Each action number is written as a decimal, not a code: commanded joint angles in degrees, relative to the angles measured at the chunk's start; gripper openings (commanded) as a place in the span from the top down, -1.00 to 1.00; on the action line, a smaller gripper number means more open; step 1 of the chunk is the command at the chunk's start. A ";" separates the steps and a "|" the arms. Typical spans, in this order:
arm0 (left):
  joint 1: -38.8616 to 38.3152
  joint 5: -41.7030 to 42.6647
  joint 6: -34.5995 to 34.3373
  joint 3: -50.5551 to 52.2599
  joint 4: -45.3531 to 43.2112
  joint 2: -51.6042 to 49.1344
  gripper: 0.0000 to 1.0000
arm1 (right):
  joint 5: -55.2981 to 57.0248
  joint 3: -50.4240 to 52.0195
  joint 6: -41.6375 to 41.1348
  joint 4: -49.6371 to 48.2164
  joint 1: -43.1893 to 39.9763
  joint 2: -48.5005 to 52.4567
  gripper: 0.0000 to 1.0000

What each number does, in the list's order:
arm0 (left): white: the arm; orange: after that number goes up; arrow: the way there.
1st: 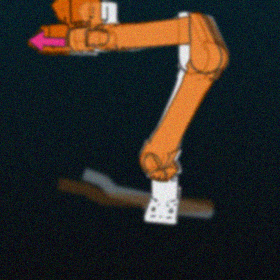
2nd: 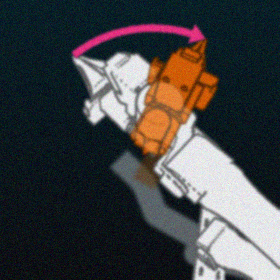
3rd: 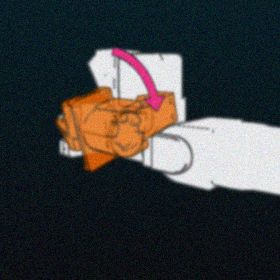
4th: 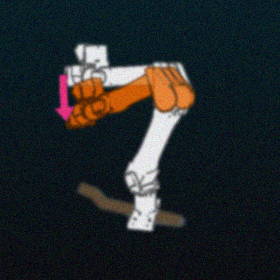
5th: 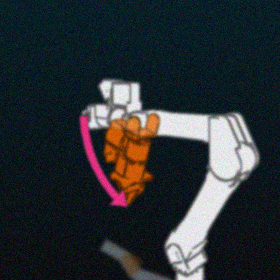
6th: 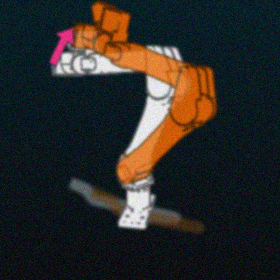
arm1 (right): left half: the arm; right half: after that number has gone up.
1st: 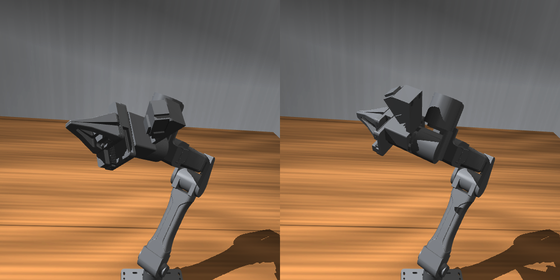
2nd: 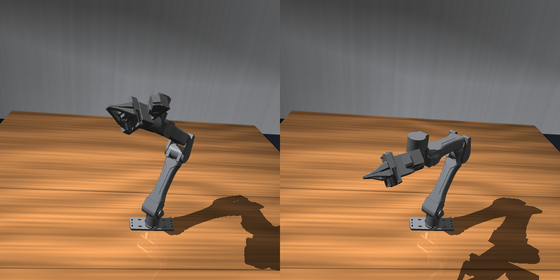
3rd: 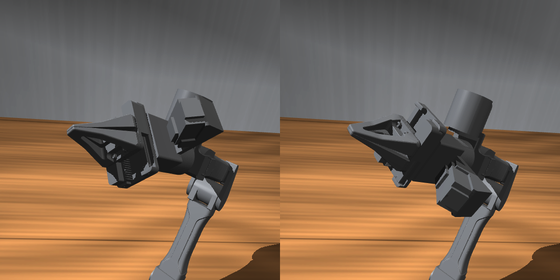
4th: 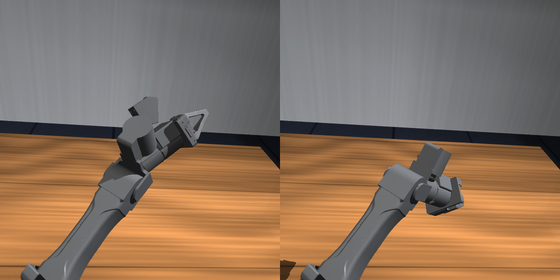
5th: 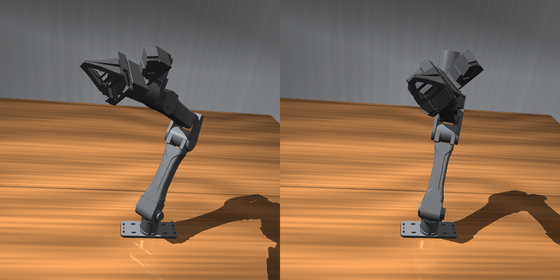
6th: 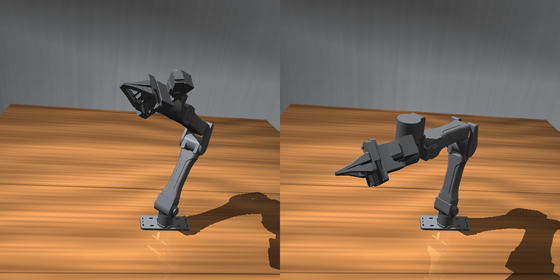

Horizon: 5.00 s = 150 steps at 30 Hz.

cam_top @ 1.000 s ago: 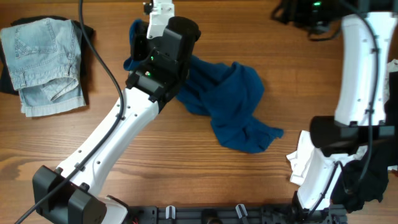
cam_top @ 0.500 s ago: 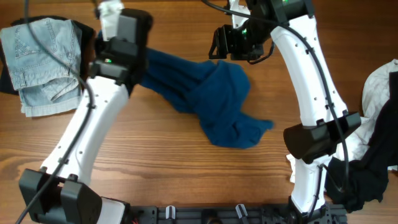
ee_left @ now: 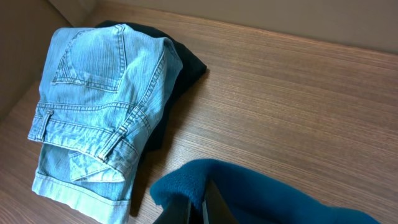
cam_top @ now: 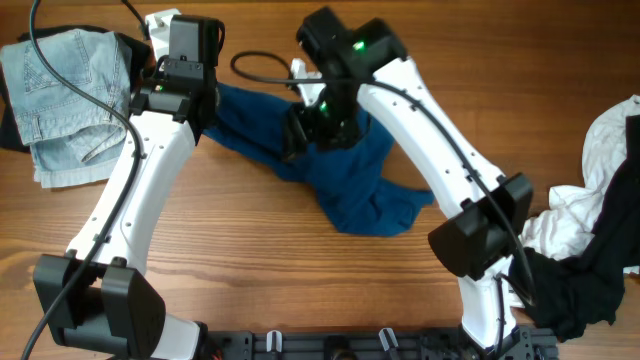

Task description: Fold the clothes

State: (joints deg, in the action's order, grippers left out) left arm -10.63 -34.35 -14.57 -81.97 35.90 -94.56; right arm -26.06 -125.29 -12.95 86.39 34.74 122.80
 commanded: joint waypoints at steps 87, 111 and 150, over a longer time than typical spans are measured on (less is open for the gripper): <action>0.00 4.07 -0.68 -0.74 2.12 0.04 0.92 | 24.79 13.51 -3.56 -21.40 1.42 0.72 0.91; 0.00 4.09 -0.68 -0.74 2.32 0.07 0.92 | 23.19 13.55 -1.55 -24.81 1.33 0.37 -0.68; 0.00 4.09 -0.70 -0.74 4.04 0.07 0.92 | 26.75 19.54 -2.67 -28.59 0.22 -1.81 0.91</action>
State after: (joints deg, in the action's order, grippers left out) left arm -10.63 -30.50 -14.96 -81.97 39.90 -94.59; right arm -3.55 -105.86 -15.33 58.17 36.01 122.80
